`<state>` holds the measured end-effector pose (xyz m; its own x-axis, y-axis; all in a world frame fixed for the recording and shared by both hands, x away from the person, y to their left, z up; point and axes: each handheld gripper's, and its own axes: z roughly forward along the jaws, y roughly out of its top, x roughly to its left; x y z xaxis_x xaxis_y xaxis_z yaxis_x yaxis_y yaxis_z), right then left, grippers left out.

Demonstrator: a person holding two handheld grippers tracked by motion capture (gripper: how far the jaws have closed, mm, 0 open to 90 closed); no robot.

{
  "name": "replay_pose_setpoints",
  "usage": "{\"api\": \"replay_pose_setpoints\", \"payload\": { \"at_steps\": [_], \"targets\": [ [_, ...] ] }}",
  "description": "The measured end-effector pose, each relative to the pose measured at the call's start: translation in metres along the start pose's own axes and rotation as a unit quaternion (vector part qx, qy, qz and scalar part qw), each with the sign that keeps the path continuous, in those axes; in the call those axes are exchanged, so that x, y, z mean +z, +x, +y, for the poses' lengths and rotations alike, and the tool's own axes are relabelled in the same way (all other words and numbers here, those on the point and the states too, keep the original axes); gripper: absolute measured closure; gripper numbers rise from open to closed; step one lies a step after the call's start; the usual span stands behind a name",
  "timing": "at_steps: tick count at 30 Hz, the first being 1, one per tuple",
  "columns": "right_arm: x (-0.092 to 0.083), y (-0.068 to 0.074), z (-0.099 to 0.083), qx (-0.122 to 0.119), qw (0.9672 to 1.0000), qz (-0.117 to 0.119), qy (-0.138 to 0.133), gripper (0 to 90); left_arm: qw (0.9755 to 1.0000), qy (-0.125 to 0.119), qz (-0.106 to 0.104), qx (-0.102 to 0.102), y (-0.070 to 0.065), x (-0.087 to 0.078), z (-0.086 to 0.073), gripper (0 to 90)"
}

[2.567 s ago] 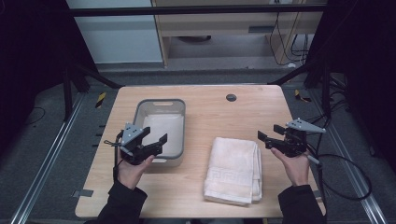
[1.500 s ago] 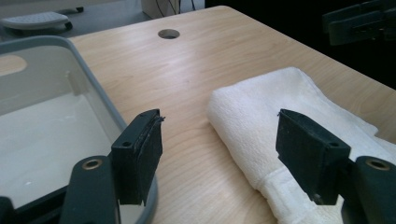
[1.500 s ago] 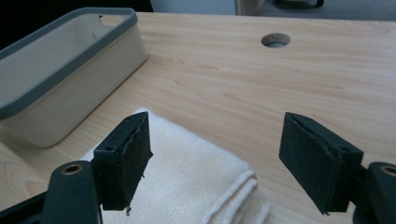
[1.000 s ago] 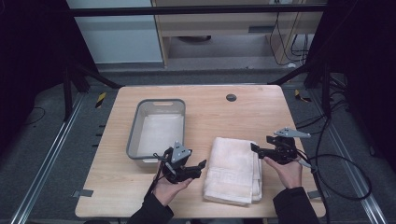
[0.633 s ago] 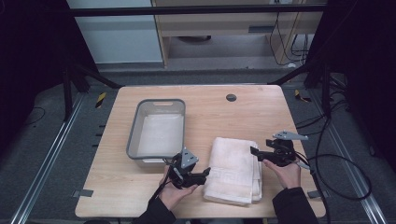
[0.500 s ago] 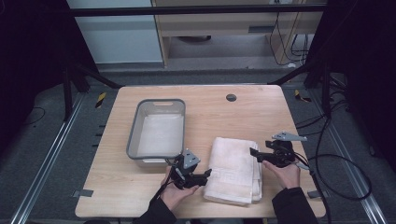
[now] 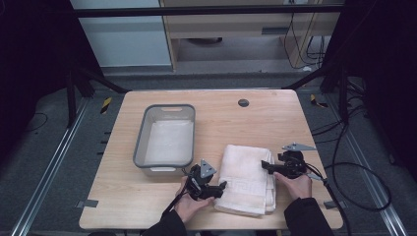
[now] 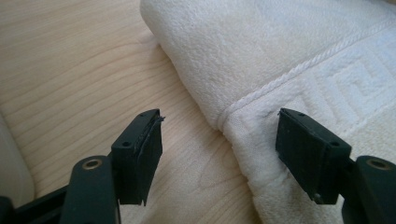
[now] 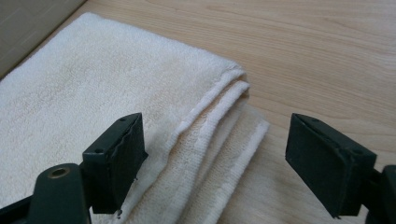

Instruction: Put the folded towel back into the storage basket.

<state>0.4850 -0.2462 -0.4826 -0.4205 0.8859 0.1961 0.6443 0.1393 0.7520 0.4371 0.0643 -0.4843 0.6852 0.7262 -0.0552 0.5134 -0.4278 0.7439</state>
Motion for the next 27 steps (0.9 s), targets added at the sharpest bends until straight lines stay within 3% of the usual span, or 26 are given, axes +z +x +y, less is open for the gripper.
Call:
{"api": "replay_pose_setpoints", "payload": {
  "at_steps": [20, 22, 27],
  "targets": [
    [0.016, 0.003, -0.006, 0.025, 0.9992, 0.011, 0.029, 25.9, 0.9994, 0.022, -0.024, -0.015, 0.000, 0.012, -0.003, 37.3],
    [0.018, 0.002, -0.006, 0.039, 0.9984, 0.019, 0.036, 28.4, 0.9990, 0.024, -0.031, -0.021, 0.000, 0.013, -0.002, 40.0],
    [0.018, 0.001, -0.007, 0.044, 0.9976, 0.038, 0.037, 34.9, 0.9985, 0.030, -0.038, -0.024, 0.000, 0.014, -0.001, 44.5]
  ]
}}
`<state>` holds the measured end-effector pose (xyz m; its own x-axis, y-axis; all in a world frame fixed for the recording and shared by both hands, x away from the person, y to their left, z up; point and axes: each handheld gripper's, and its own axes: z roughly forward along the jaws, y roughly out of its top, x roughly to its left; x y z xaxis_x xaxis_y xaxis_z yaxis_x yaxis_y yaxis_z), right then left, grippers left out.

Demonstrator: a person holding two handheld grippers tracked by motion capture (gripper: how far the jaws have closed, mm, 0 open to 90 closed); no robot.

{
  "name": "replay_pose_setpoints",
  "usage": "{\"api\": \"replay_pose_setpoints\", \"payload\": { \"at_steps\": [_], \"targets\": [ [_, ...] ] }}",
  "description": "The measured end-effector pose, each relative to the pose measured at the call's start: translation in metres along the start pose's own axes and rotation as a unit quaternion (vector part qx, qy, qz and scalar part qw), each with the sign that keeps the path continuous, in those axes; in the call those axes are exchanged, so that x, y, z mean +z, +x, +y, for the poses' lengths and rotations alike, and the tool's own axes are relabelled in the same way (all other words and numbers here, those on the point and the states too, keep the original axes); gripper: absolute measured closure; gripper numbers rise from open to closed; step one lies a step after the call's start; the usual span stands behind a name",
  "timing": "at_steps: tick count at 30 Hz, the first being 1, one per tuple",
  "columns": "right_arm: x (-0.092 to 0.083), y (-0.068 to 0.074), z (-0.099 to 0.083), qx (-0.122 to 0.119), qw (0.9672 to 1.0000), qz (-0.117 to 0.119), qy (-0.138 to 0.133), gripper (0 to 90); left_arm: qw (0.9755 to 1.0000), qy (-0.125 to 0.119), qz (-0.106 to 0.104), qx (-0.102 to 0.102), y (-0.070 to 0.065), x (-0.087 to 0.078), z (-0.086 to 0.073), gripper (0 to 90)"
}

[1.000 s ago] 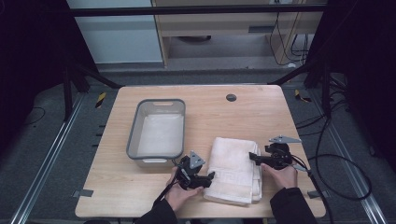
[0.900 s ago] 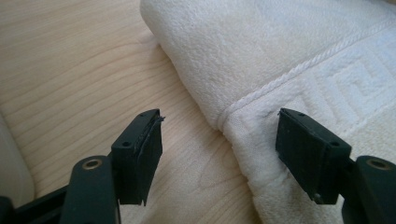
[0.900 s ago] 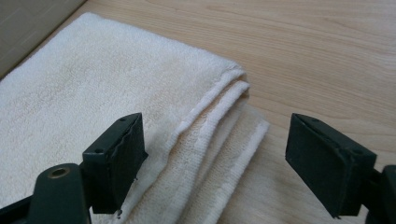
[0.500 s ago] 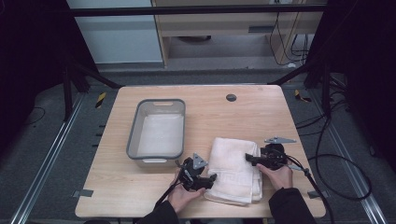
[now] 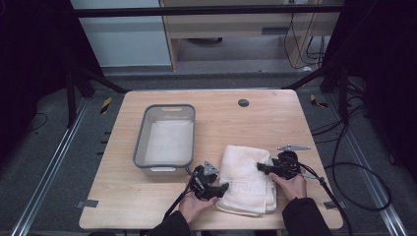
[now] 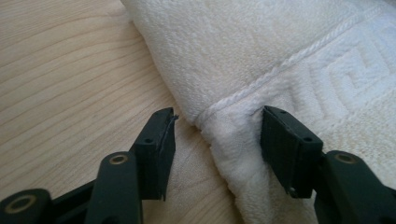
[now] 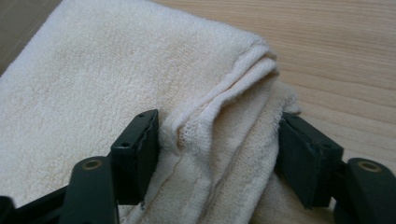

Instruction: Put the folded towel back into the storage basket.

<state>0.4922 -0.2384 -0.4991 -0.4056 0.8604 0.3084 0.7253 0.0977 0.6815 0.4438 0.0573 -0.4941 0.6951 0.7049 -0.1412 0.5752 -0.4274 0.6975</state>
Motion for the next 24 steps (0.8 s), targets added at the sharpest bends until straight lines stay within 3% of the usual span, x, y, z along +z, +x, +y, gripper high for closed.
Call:
{"api": "replay_pose_setpoints", "payload": {
  "at_steps": [9, 13, 24],
  "targets": [
    [0.0002, -0.0002, 0.0015, 0.021, 0.9994, 0.027, 0.010, 53.6, 0.9997, 0.008, -0.021, 0.005, -0.0037, -0.0001, 0.0024, 64.1],
    [-0.0009, 0.0007, 0.0030, 0.028, 0.9988, 0.038, 0.014, 63.3, 0.9996, 0.010, -0.026, 0.002, -0.0044, -0.0002, 0.0031, 67.0],
    [-0.0058, 0.0070, 0.0079, 0.014, 0.9993, 0.034, 0.004, 68.0, 0.9991, 0.003, -0.041, -0.008, -0.0018, -0.0044, 0.0027, 76.6]
  ]
}}
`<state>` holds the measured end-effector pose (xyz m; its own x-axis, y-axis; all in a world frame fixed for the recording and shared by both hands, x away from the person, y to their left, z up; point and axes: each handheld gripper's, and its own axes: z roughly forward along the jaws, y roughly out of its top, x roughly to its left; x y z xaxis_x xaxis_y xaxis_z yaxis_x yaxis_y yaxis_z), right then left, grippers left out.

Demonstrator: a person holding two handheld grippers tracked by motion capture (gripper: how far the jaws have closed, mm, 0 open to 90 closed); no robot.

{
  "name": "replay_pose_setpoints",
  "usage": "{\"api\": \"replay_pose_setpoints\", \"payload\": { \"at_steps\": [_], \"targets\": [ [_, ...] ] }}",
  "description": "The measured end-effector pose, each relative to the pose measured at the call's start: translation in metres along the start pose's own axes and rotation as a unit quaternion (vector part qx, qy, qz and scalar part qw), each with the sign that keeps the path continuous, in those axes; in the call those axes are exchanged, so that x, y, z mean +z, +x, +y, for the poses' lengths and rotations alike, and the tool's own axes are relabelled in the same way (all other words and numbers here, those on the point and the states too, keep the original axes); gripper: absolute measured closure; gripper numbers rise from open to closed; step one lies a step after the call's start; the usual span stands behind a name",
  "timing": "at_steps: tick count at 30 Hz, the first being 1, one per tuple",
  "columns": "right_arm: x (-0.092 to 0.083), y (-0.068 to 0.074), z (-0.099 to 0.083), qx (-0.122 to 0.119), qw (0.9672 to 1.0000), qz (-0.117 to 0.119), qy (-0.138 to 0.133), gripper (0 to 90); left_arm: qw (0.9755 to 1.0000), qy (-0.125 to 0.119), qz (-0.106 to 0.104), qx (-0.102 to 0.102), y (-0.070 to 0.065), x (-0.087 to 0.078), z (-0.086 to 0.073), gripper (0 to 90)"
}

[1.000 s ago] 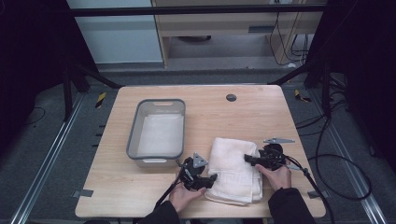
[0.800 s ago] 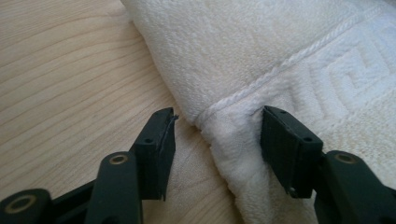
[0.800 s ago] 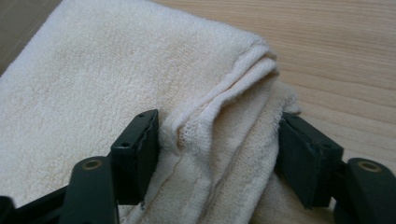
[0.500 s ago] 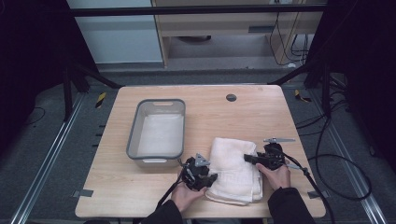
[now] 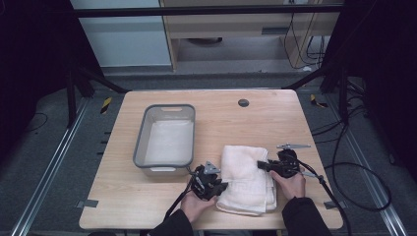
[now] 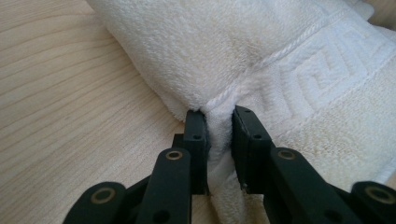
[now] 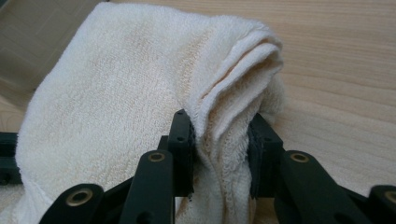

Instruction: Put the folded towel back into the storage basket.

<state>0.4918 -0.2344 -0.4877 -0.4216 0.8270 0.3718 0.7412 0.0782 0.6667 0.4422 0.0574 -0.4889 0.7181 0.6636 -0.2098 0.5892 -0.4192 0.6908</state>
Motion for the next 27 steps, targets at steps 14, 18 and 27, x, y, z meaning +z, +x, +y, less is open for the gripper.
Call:
{"api": "replay_pose_setpoints", "payload": {
  "at_steps": [14, 18, 27],
  "targets": [
    [-0.023, 0.019, 0.013, -0.020, 0.9990, 0.018, -0.036, 68.6, 0.9992, -0.036, -0.018, -0.005, 0.000, -0.025, 0.001, 78.0],
    [-0.030, 0.025, 0.018, -0.032, 0.9982, 0.018, -0.048, 68.6, 0.9986, -0.049, -0.018, -0.002, 0.000, -0.034, 0.005, 78.0],
    [-0.042, 0.034, 0.028, -0.040, 0.9959, 0.026, -0.077, 68.5, 0.9971, -0.074, -0.012, 0.009, -0.003, -0.052, 0.014, 78.1]
  ]
}}
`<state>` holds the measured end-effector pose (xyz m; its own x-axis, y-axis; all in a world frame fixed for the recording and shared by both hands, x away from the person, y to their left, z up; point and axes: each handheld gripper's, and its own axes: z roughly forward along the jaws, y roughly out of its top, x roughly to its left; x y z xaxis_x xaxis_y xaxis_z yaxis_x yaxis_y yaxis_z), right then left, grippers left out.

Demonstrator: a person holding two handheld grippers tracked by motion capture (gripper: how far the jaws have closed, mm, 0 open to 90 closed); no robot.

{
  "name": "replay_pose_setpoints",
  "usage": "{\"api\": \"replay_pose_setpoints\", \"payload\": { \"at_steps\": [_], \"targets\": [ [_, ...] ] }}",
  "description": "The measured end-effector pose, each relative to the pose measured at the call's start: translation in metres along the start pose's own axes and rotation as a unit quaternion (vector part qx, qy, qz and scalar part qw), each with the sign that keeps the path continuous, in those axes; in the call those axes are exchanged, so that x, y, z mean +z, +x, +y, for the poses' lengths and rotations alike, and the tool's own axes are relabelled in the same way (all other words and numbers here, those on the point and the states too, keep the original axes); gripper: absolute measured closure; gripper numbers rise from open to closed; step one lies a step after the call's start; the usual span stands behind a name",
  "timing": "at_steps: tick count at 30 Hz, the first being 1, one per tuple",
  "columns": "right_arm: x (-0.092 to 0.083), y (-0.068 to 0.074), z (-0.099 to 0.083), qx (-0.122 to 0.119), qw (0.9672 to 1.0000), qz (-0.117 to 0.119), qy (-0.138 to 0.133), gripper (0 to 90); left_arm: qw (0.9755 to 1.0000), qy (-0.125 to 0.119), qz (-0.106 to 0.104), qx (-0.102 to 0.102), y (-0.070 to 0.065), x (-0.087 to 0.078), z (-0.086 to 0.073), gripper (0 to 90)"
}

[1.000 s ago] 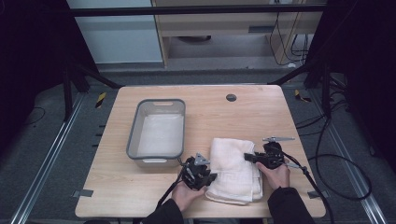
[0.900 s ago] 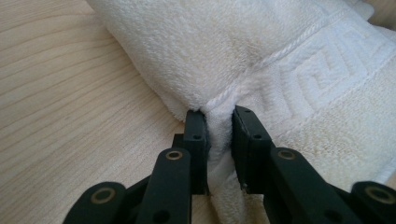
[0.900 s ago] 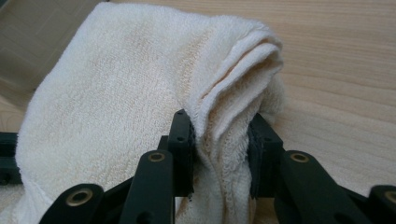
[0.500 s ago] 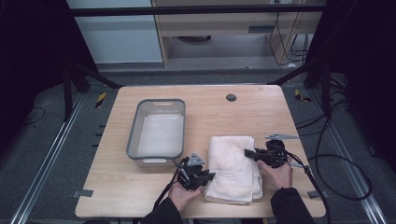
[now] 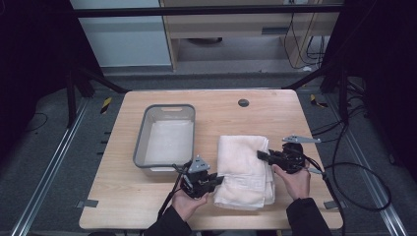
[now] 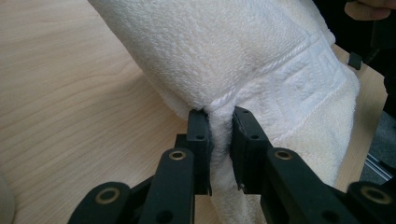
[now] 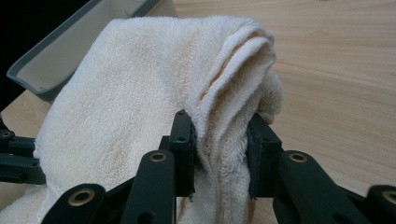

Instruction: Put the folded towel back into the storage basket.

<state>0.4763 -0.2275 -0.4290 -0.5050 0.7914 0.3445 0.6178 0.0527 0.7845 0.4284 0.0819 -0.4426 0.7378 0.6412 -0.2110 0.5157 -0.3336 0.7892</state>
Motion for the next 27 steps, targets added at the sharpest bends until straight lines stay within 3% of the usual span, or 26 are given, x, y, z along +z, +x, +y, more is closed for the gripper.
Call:
{"api": "replay_pose_setpoints", "payload": {
  "at_steps": [15, 27],
  "targets": [
    [-0.007, 0.021, 0.030, -0.027, 0.9992, 0.005, -0.030, 68.5, 0.9992, -0.032, 0.019, 0.012, 0.001, -0.031, 0.021, 78.0],
    [-0.007, 0.038, 0.053, -0.045, 0.9978, 0.005, -0.047, 68.5, 0.9983, -0.052, 0.026, 0.009, 0.008, -0.051, 0.033, 77.9]
  ]
}}
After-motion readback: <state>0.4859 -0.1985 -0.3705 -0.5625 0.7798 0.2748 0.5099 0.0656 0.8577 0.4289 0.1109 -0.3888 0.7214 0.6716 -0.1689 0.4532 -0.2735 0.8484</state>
